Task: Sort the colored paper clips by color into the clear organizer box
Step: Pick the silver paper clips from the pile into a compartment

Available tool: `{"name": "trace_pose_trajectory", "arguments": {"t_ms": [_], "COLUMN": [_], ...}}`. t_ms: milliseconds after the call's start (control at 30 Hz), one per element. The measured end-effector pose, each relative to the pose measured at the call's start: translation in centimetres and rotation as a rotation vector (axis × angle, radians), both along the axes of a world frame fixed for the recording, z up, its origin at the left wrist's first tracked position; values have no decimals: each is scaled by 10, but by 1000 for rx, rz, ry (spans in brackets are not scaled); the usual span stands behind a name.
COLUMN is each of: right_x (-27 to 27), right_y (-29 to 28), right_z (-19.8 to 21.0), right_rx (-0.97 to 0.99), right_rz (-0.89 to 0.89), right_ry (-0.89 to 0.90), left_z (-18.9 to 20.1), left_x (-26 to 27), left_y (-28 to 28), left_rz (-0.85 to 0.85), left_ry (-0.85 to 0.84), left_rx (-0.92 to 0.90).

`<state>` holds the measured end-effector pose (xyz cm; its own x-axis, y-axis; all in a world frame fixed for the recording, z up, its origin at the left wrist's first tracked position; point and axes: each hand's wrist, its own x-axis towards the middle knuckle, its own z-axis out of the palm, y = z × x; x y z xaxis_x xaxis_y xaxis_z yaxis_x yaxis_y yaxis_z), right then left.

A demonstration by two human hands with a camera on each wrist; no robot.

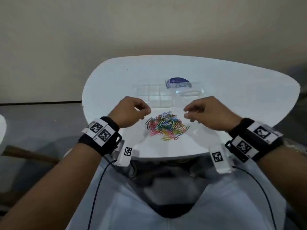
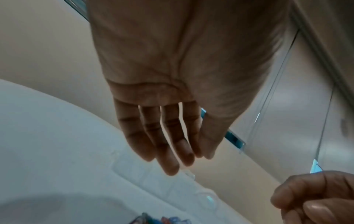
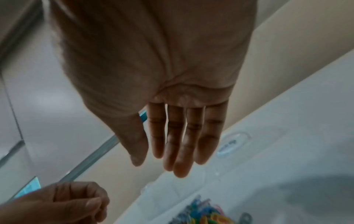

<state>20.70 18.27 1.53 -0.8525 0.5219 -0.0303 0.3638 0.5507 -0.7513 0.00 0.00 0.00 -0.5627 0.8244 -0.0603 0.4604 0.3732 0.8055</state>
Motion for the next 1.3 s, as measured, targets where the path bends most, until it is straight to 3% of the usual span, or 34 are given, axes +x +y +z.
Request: {"name": "trace_pose_trajectory", "arguments": {"t_ms": [133,367,533,767,933,1100,1300], "right_x": [-17,-43,-58,-69,-66,-62,-61], "right_y": [2,-2,-10,-3,13,16,16], "right_z": [-27,-43,-48,-54,-52,-36,-27], "right_rx": [23,114,310,392,105,-496,-771], "right_rz": [11,30,167,195,39,-173,-215], "right_ry": [-142,-214,-319,-348,-236,27,137], "left_z": [-18,-30,-46,-51,-44,-28,-30], "left_x": [3,18,25,20,12,12,13], "left_y": [14,46,56,58,55,56,64], "left_rz": [42,128,118,136,185,203,188], "left_ry": [64,17,-36,-93,-291,-631,-710], "left_rx": [-104,-203,-338,-267,-108,37,84]}}
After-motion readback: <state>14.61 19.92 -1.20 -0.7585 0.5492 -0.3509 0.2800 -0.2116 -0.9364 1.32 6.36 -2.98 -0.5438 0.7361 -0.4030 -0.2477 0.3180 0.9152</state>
